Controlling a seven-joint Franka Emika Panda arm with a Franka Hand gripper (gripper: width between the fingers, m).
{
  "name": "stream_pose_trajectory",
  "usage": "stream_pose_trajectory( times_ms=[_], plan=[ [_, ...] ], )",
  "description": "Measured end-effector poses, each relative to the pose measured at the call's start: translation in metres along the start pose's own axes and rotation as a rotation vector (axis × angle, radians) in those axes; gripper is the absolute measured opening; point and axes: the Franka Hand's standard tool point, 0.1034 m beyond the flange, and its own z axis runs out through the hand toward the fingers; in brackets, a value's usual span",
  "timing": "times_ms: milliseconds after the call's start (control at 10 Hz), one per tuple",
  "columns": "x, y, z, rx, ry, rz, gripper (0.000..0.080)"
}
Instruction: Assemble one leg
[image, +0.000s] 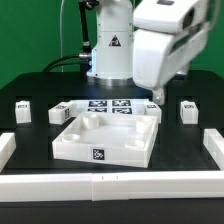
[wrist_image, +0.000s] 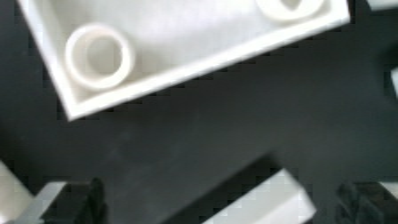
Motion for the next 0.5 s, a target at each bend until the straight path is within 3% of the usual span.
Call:
stream_pose_trajectory(
  times_ms=[100, 200, 300, 400, 500],
  plan=[
    [-0.024, -0.017, 0.01, -0.036, 0.035, -0.044, 0.065],
    [-0.039, -0.024, 0.02, -0.079, 0.072, -0.112, 0.065],
    [-0.053, -0.03, 0.033, -0.099, 0.087, -0.127, 0.065],
    [-0.068, -0.035, 0.048, -0.075, 0.078, -0.122, 0.065],
    [-0.064, -0.032, 0.043, -0.079, 0.078, -0.118, 0.065]
  ],
)
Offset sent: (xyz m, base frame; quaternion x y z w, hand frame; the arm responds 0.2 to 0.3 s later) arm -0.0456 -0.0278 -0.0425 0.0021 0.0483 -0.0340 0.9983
